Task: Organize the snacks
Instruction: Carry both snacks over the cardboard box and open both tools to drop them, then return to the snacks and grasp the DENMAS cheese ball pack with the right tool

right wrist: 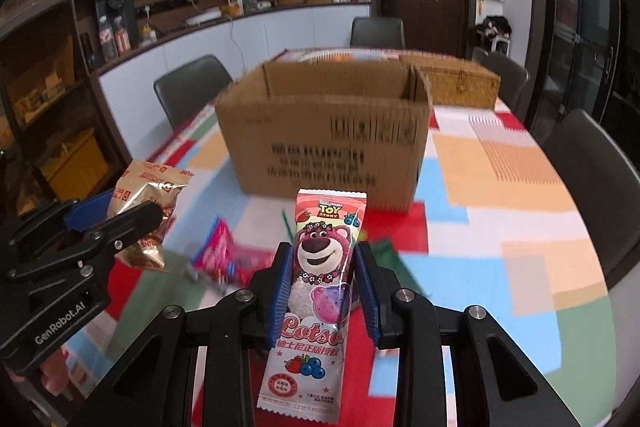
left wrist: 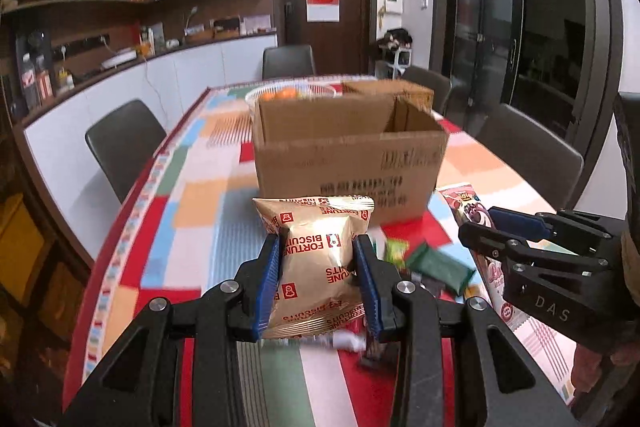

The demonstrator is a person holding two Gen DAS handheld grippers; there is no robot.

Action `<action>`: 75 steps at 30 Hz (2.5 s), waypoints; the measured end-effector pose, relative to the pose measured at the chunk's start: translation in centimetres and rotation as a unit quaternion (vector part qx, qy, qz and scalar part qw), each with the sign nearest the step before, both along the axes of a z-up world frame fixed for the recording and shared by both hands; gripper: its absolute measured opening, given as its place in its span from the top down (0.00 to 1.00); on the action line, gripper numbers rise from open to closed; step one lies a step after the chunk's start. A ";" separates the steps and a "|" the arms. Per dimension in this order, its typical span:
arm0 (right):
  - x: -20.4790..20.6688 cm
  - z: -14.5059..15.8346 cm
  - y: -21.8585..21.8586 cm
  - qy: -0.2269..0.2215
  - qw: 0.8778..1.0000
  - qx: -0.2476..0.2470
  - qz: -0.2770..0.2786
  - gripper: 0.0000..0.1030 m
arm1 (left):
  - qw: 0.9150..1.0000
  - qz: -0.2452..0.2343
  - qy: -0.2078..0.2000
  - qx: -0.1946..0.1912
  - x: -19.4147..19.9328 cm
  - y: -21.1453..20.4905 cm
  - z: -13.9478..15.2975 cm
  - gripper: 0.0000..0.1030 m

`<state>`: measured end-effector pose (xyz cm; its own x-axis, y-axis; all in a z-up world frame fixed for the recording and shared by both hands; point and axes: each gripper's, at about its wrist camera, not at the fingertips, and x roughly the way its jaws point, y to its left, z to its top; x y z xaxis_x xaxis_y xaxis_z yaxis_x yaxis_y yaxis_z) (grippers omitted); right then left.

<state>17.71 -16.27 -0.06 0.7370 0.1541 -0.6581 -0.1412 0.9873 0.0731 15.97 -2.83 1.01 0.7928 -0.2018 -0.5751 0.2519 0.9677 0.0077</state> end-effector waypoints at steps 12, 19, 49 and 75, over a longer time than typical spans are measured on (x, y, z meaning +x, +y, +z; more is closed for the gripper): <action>5.3 4.9 -1.3 -0.062 0.998 0.020 -0.010 0.68 | 0.998 -0.015 -0.056 0.002 5.2 -1.2 4.6 0.64; 9.2 7.0 -1.7 -0.077 0.997 0.017 -0.009 0.68 | 0.999 -0.022 -0.048 0.002 9.9 -1.8 6.7 0.64; 21.5 5.2 -1.9 -0.020 0.997 -0.056 -0.050 0.51 | 0.998 -0.011 0.055 0.001 19.5 -2.4 3.8 0.43; 2.1 6.1 -2.0 -0.091 0.996 -0.011 -0.016 0.39 | 0.997 -0.063 -0.011 -0.040 1.0 -1.2 4.3 0.42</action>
